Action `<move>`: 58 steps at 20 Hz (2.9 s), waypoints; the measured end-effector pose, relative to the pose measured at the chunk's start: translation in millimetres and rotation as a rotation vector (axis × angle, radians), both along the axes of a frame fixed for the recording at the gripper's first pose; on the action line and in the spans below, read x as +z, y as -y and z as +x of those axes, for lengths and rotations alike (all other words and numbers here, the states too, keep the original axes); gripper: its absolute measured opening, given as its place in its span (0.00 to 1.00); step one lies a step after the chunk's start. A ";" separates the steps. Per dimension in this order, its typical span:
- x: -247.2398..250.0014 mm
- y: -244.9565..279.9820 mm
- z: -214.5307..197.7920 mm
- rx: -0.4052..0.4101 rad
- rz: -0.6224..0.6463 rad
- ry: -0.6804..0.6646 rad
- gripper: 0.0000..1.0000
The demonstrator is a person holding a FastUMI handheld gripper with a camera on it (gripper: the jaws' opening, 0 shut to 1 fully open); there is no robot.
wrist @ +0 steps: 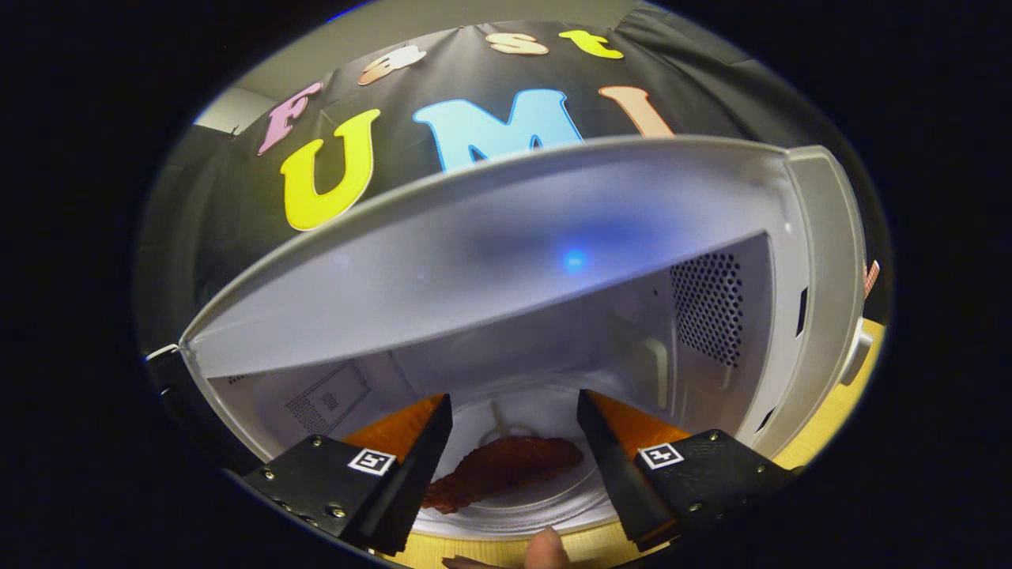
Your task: Open the microwave, put the food inside, and close the microwave door.
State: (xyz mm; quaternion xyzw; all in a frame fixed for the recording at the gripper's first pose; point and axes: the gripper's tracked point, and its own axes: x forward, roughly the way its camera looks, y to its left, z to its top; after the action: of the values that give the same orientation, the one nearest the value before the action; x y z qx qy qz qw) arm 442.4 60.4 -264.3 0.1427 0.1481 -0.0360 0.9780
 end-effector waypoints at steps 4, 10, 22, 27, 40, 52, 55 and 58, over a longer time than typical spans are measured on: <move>43.8 -5.2 -43.9 0.036 0.003 0.069 0.96; 101.3 -11.1 -143.3 0.161 0.026 0.134 0.96; 95.3 33.1 -273.3 0.307 -0.026 0.105 0.96; 94.6 4.0 -320.8 0.406 -0.089 0.138 0.96; 95.6 -93.2 -403.9 0.628 -0.183 0.241 0.89; 90.1 -218.5 -417.4 0.780 -0.082 0.202 0.11; 82.3 -245.5 -401.7 0.767 -0.119 0.176 0.07; 65.2 -259.8 -369.5 0.704 -0.164 0.168 0.02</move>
State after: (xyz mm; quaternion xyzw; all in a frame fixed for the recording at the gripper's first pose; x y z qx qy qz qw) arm 72.9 320.2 -199.1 0.0068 0.1040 0.3027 0.9474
